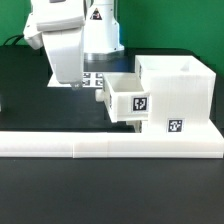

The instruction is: Assemble drawer

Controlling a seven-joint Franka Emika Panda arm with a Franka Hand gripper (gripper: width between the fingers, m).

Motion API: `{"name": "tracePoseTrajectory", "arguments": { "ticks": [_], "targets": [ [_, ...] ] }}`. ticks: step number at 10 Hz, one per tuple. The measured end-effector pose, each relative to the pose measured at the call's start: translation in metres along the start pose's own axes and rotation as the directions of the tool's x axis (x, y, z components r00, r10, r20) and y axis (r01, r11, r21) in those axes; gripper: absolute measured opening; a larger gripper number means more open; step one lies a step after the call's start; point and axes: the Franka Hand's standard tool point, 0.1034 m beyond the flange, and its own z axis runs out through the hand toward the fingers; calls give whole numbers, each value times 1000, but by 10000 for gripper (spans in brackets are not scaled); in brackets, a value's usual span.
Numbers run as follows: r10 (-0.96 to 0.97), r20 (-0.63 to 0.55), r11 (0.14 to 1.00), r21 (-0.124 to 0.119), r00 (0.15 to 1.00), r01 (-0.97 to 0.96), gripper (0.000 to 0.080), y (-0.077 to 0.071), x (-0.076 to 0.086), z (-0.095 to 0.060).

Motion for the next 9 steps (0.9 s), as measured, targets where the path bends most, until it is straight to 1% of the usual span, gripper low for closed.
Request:
{"name": "tracePoseTrajectory", "arguments": {
  "ticks": [3,4,5,6,9],
  "targets": [
    [-6,-2,1000,3,1000,6,649,0,0,2],
    [-90,-10,996,10,996,90,649,5,0,-1],
    [-118,-12,993,-6,993,118,649,16,4,-6],
    [-106,-15,994,-9,994,106,649,21,8,-6],
    [-50,-15,999,-9,999,50,649,23,29,-2]
  ]
}}
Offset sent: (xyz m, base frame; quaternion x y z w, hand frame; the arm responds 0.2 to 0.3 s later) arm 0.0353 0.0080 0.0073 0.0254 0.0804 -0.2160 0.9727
